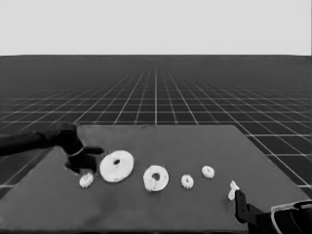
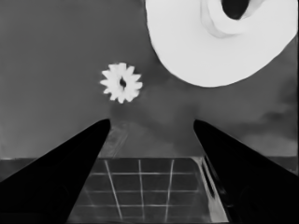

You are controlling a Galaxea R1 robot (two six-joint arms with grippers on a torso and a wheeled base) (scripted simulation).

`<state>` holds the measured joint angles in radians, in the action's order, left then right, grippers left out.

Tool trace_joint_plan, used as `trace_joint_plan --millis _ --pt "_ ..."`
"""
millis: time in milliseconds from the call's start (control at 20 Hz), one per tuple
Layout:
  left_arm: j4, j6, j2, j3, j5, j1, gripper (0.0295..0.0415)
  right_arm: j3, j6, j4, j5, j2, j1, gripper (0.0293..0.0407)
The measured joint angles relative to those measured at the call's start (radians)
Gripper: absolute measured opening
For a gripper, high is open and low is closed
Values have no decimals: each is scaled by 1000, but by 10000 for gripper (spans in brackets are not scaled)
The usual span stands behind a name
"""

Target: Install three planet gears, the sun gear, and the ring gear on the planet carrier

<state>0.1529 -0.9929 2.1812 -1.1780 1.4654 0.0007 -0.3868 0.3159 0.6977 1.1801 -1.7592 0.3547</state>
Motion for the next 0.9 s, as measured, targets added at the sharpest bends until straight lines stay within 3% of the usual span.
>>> trace_joint_plan --millis 300,350,450,800,900 --pt "-21 160 -31 -140 -21 0 385 0 0 0 0 0 0 385" --pt "44 171 -12 -179 -84 83 385 0 0 0 0 0 0 385" --pt "97 187 20 -240 -145 171 385 0 0 0 0 0 0 385" --pt "120 199 42 -282 -178 208 385 0 0 0 0 0 0 385" --pt "120 199 42 -282 -178 209 314 0 0 0 0 0 0 385"
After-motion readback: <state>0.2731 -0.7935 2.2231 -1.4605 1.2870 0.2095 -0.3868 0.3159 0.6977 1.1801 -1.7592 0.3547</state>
